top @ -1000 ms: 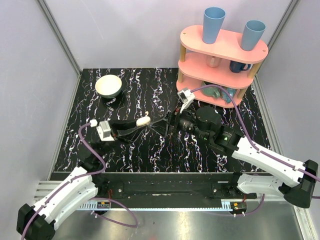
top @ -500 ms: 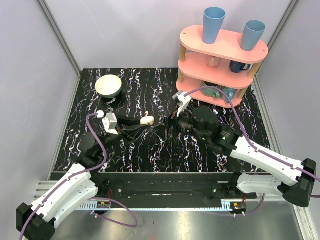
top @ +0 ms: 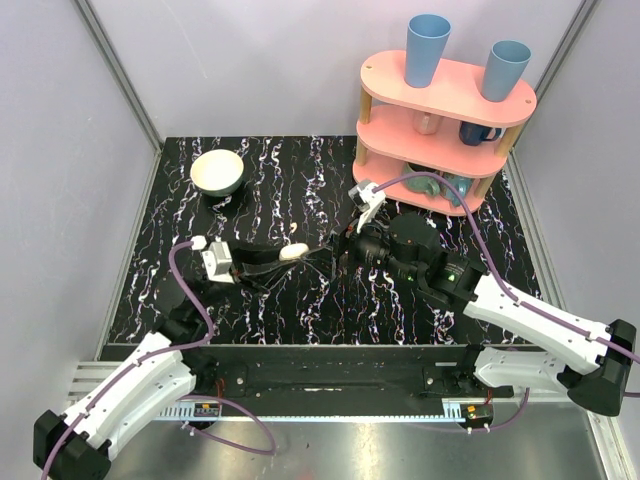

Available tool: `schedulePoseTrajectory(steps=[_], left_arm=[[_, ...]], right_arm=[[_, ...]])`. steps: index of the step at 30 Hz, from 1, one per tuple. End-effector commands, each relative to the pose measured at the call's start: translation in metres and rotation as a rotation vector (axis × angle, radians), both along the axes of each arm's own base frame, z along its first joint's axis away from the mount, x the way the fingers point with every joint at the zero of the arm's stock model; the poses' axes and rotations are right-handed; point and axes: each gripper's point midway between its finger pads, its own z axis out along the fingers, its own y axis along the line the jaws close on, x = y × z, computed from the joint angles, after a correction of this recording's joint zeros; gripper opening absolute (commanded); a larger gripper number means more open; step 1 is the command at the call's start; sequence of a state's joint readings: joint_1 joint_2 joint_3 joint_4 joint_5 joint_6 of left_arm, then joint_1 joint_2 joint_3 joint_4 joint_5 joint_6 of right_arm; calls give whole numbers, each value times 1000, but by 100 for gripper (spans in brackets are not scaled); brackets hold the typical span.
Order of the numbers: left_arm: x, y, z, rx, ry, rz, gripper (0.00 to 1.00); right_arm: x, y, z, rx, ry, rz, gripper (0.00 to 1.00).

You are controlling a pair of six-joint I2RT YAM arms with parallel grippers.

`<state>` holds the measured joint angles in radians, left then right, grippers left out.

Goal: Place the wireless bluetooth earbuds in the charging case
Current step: Open the charging case, then pick up the right earbud from the center of the board.

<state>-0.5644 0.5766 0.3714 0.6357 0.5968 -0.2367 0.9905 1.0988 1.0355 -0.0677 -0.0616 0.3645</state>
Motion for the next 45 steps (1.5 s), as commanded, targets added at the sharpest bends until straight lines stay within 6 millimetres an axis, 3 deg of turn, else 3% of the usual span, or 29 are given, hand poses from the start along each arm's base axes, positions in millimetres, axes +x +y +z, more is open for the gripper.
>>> schedulePoseTrajectory(steps=[1, 5, 6, 15, 25, 32, 36, 39, 45], left_arm=[[-25, 1, 21, -48, -144, -84, 0], [-34, 0, 22, -53, -181, -122, 0], [-36, 0, 22, -55, -186, -127, 0], [-42, 3, 14, -53, -242, -126, 0], [-28, 14, 11, -126, -213, -20, 0], [-22, 17, 7, -158, -185, 16, 0], [-19, 24, 8, -178, -197, 56, 0], [-21, 29, 12, -180, -216, 81, 0], [-23, 42, 20, -154, -278, 164, 0]], right_arm=[[5, -4, 24, 75, -37, -47, 83], [4, -5, 24, 77, -33, -50, 83], [5, -3, 33, 111, -51, -50, 83], [3, 0, 49, 171, -67, -29, 83], [-11, 8, 56, 200, -77, 62, 85], [-8, 2, 61, 212, -89, 29, 85], [21, -27, 54, 188, -56, -209, 86], [45, -64, 39, 151, -27, -440, 86], [60, -101, 11, 91, 49, -588, 82]])
